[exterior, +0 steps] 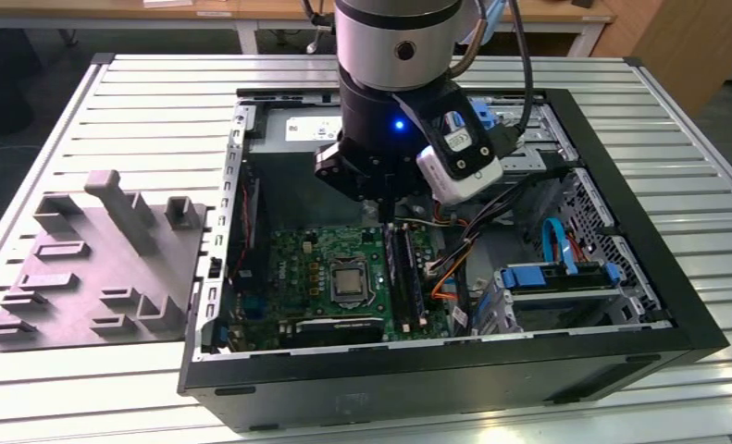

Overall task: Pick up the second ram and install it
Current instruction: 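Insert the second ram into the second slot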

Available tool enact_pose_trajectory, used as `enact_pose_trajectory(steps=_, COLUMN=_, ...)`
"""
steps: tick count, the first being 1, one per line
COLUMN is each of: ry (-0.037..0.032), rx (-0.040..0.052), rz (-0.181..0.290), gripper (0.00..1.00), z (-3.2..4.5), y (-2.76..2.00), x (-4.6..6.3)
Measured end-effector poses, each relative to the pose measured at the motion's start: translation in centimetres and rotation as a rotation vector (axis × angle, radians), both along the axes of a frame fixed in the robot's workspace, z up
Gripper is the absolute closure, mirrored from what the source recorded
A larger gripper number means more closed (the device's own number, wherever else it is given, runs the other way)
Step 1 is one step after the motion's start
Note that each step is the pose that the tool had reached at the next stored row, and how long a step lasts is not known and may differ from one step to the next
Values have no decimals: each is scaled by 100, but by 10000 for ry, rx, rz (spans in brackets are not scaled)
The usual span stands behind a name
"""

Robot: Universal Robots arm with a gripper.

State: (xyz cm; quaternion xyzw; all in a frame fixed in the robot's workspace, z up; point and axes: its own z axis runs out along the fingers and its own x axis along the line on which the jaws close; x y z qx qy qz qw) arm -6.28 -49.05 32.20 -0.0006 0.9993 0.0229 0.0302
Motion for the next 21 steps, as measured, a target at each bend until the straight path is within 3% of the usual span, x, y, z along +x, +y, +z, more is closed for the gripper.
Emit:
enact_pose_trajectory(steps=10, ry=0, rx=66, rz=-27, gripper=88, z=-48, y=-12, x=12)
enact_pose_trajectory(steps=21, ry=-1, rx=74, rz=-54, gripper=88, z=-70, y=-16, x=18)
